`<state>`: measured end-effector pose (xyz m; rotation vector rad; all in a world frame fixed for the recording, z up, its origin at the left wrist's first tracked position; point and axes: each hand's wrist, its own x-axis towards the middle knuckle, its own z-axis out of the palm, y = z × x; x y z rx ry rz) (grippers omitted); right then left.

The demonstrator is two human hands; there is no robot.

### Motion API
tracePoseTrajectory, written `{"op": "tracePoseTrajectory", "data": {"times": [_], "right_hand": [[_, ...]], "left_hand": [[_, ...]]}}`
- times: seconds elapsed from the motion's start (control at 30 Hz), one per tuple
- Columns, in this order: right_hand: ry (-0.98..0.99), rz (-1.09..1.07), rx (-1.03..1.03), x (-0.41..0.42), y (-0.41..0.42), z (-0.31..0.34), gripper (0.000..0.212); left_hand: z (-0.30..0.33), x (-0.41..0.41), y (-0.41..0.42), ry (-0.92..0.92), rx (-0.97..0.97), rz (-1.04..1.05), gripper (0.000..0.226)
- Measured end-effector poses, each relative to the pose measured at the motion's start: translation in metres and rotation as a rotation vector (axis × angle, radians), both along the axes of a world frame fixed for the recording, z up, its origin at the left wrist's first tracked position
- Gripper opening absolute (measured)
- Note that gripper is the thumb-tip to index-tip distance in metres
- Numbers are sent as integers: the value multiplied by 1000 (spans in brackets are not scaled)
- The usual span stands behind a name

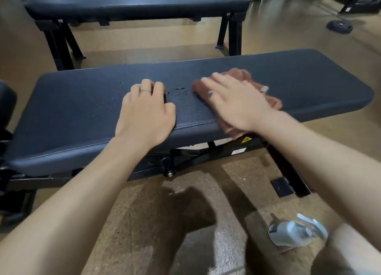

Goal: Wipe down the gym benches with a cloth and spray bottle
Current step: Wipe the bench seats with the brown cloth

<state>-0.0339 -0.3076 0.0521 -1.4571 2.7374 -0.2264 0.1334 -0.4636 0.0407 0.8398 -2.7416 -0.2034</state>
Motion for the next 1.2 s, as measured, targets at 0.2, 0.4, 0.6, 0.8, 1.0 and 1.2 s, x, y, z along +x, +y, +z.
{"op": "tracePoseTrajectory", "data": {"times": [0.2, 0.4, 0.6, 0.8, 1.0, 1.2], "right_hand": [[-56, -317, 120, -42, -3, 1, 56], [-75, -42, 74, 41, -85, 3, 55], [-105, -13, 21, 29, -79, 6, 52], [-92, -365, 66, -25, -51, 4, 54], [-71, -123, 76, 44, -63, 5, 55], [-82, 46, 58, 29, -101, 6, 53]], "left_hand": [[1, -1, 5, -75, -69, 0, 48], [0, 5, 3, -64, -93, -49, 47], [3, 4, 0, -8, -51, -51, 32], [2, 2, 3, -30, -97, -34, 24], [1, 3, 5, -60, -144, -61, 23], [-3, 1, 5, -50, -148, -45, 28]]}}
